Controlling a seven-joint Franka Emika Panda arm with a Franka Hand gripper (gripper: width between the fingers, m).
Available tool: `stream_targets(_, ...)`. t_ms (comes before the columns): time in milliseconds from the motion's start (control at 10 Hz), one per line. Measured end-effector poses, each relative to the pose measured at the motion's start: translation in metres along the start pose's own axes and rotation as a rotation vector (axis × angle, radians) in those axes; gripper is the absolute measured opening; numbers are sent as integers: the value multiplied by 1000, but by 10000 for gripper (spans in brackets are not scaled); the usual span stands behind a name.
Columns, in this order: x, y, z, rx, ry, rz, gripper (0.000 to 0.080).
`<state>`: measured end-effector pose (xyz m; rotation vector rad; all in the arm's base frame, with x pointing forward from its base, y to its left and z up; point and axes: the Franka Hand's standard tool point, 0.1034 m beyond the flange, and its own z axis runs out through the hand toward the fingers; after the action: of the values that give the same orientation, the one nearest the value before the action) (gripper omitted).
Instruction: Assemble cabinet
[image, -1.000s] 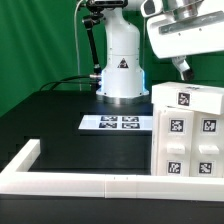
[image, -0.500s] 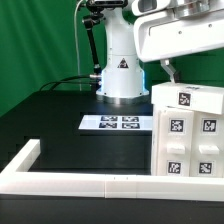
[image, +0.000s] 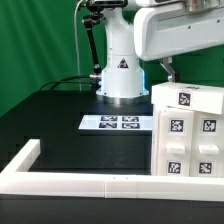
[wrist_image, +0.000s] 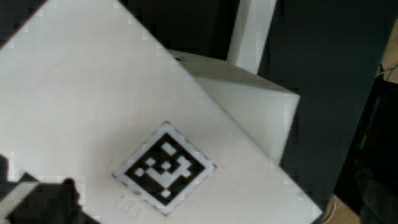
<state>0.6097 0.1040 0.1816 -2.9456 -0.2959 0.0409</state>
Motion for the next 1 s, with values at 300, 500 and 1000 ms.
stream_targets(300,1,3,1,-36,2,-230,797)
stream_targets(500,2,5,3,-63,-3,-454,797)
stream_targets(1000,4,14,13,-88,-11,-628,797)
